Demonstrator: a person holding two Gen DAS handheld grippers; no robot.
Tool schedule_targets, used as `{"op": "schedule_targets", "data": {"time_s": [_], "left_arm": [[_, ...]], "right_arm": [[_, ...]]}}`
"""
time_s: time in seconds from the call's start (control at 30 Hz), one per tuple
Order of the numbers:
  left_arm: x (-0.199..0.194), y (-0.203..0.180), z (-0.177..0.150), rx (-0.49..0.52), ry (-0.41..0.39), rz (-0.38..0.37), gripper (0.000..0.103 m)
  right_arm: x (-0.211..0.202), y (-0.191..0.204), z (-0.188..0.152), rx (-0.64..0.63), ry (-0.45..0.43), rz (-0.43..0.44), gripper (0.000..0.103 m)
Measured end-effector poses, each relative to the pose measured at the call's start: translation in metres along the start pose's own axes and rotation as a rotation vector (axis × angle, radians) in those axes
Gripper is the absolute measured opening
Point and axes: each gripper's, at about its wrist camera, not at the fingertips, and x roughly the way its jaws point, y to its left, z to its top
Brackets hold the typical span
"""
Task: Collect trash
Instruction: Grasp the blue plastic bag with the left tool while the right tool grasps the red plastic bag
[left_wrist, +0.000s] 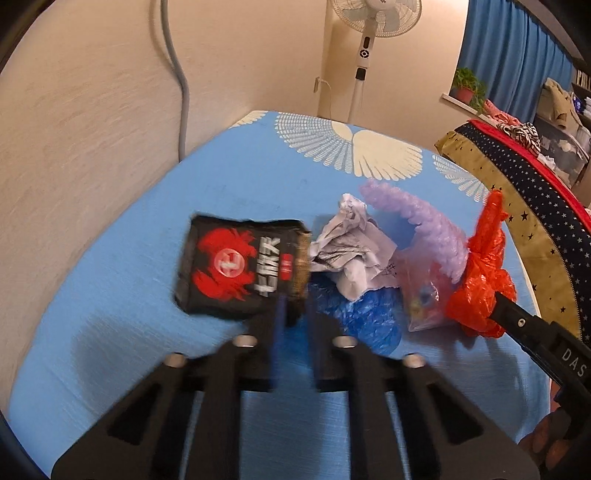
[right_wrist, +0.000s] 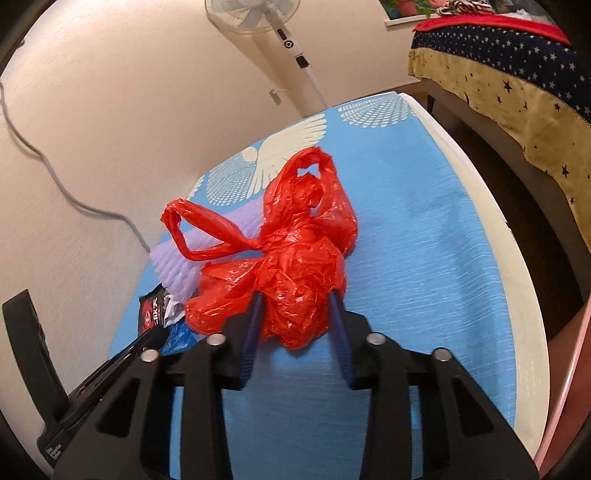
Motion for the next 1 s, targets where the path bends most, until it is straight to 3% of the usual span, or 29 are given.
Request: {"op": "schedule_targets", "data": {"time_s": [0.13, 0.37, 0.6, 0.67, 0.7, 0.73, 0.8, 0.97, 1.0], "left_arm": [[-0.006, 0.014, -0.003, -0.057, -0.014, -0.01, 0.0], [-0.022, 0.027, -0.012, -0.114, -0.054, -0.015, 0.0], [-0.034, 0.021, -0.01, -0.107, -0.091, -0.166, 0.0], [-0.029, 0.013, -0.012, -0.107, -0.066, -0.213, 0.004], [-0.026, 0.011, -0.012, -0.107, -0.053, -0.226, 0.015], [-0.022, 0.007, -0.014, -0.106, -0.033, -0.234, 0.035], [-0.014, 0.002, -0.017, -0.117, 0.002, -0.23, 0.046], [0.0, 0.007, -0.021, -0.176, 0.063, -0.2, 0.045], [0.001, 0.008, -0.021, -0.18, 0.063, -0.198, 0.039]], "right_arm": [[-0.009, 0.0, -0.003, -0.011, -0.007, -0.006, 0.022], [-0.03, -0.004, -0.015, -0.002, -0.026, -0.035, 0.018], [-0.049, -0.006, -0.025, 0.017, -0.05, -0.062, 0.017], [-0.054, -0.009, -0.028, 0.024, -0.057, -0.068, 0.017], [-0.055, -0.011, -0.028, 0.031, -0.056, -0.07, 0.017], [-0.056, -0.012, -0.028, 0.035, -0.056, -0.071, 0.017], [-0.06, -0.012, -0.028, 0.028, -0.056, -0.078, 0.017], [-0.069, -0.012, -0.028, 0.015, -0.057, -0.091, 0.017], [-0.071, -0.012, -0.029, 0.013, -0.055, -0.092, 0.017]]}}
